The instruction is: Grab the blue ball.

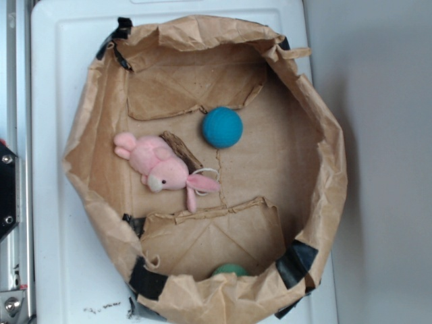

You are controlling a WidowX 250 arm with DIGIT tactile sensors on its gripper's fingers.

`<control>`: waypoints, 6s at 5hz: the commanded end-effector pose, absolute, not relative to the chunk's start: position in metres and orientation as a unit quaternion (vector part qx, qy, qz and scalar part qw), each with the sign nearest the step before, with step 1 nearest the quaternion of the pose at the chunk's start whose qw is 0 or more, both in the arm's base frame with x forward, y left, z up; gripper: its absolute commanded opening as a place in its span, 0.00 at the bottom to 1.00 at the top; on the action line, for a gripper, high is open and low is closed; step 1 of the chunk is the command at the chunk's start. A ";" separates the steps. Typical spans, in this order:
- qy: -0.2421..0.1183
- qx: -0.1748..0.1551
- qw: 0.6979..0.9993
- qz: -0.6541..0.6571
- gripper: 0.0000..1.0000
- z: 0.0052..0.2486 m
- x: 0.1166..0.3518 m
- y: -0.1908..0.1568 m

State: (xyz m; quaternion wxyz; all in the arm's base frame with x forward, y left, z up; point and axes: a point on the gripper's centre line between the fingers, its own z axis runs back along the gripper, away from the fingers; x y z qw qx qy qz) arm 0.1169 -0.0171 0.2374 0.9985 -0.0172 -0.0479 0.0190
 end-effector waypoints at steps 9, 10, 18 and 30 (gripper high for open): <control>-0.044 0.004 0.999 0.019 1.00 0.183 0.243 -0.011; -0.044 0.004 0.999 0.019 1.00 0.183 0.243 -0.011; -0.103 0.067 0.987 0.106 0.00 0.056 0.305 0.040; -0.119 0.094 0.985 0.088 1.00 0.015 0.304 0.053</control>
